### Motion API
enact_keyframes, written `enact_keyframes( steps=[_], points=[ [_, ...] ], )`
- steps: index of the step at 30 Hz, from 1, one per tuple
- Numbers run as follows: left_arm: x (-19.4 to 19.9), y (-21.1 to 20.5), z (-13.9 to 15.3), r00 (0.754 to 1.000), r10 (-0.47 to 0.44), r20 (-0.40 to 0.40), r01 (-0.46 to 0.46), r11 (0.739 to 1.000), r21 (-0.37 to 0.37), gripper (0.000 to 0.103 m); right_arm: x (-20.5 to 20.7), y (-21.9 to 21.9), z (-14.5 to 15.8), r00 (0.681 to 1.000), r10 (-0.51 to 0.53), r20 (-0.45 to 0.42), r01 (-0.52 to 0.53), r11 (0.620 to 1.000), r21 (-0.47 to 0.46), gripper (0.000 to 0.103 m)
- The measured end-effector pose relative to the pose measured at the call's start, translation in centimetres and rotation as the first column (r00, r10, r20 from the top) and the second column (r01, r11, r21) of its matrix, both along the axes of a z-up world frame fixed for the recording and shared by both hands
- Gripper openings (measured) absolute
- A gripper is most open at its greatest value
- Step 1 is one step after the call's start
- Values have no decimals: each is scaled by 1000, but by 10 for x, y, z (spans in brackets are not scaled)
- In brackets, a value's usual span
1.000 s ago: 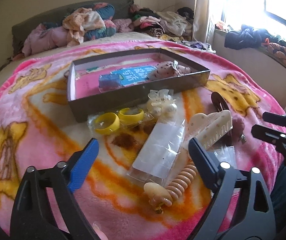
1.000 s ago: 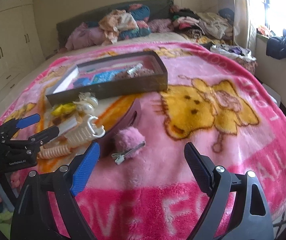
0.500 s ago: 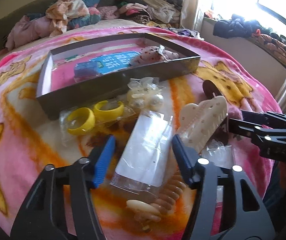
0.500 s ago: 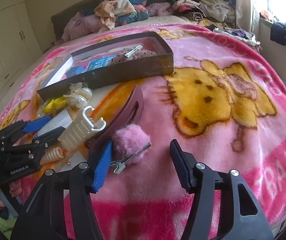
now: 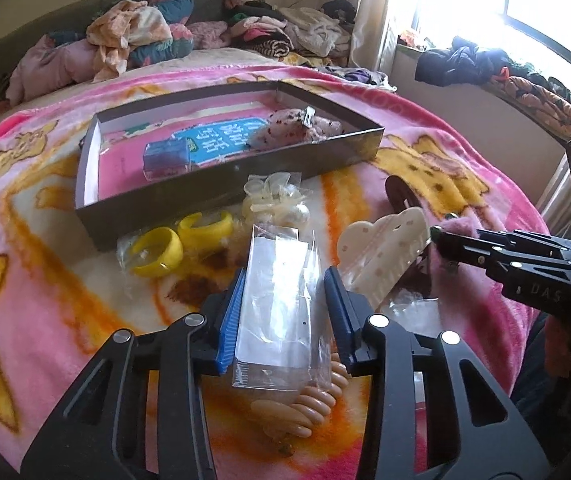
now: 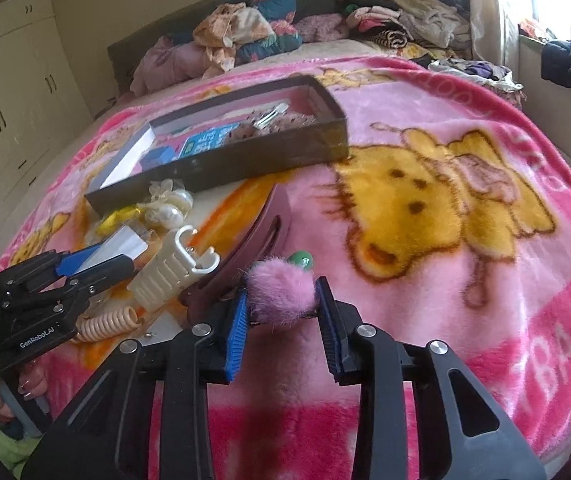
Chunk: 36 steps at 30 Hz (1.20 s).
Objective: Organize jewelry
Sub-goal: 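Grasp the clear plastic bag with the left tool while the right tool grasps the pink pom-pom clip, then carry the clear bag and pom-pom clip into the tray and release both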
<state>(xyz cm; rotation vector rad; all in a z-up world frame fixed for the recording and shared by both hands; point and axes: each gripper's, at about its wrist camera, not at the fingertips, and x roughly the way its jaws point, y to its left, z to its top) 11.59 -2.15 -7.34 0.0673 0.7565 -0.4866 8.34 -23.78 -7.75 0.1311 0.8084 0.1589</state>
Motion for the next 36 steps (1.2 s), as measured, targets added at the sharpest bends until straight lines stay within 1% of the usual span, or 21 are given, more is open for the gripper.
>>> enact_keyframes(
  steps=[10, 19, 29, 36],
  points=[
    [1, -12, 26, 998, -19, 57, 20, 1000, -23, 30, -15, -16, 22, 998, -32, 61, 31, 999, 19, 31],
    [7, -25, 38, 996, -33, 84, 35, 999, -31, 30, -18, -26, 39, 993, -53, 101, 50, 998, 32, 31],
    [23, -28, 49, 994, -25, 103, 29, 999, -39, 30, -11, -28, 51, 991, -56, 120, 53, 998, 27, 31],
    [37, -25, 55, 994, -5, 112, 11, 999, -51, 30, 3, -26, 60, 991, -45, 126, 43, 999, 18, 31]
  ],
)
